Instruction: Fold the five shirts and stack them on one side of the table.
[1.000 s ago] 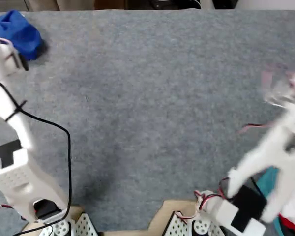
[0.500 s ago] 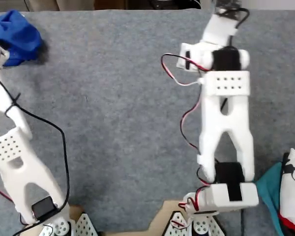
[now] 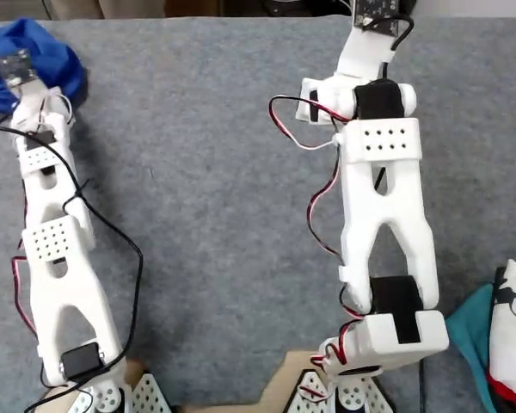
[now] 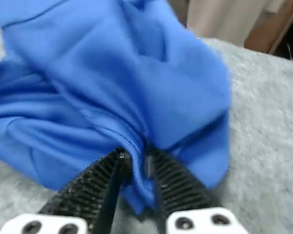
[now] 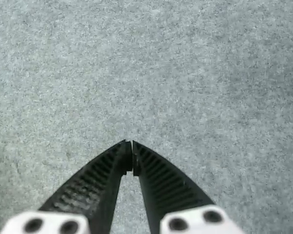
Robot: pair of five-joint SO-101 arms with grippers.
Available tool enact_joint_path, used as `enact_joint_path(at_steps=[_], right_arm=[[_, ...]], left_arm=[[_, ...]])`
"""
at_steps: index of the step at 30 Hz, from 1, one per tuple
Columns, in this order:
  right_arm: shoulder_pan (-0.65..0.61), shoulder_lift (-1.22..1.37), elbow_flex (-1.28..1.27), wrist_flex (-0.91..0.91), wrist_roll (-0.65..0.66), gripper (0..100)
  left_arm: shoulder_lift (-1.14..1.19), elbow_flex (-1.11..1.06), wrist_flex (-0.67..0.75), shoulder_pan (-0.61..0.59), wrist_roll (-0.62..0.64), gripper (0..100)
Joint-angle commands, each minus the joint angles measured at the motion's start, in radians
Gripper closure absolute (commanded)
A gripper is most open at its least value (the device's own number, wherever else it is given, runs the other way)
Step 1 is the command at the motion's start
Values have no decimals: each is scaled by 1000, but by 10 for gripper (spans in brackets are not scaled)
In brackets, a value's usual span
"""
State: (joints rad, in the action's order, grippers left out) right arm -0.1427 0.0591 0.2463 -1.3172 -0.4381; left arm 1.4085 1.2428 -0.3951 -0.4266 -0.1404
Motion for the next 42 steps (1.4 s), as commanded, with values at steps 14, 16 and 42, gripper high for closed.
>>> enact_joint_path(at_steps=[14, 16, 42], right_arm=[[1, -4, 2, 9, -9, 992], [21, -4, 7, -5, -9, 992], [432, -119, 12, -293, 91, 993]], left_arm=[[-282, 430, -977, 120, 107, 981], [-334, 430, -1045, 135, 106, 981], [-538, 265, -1366, 580, 114, 981]])
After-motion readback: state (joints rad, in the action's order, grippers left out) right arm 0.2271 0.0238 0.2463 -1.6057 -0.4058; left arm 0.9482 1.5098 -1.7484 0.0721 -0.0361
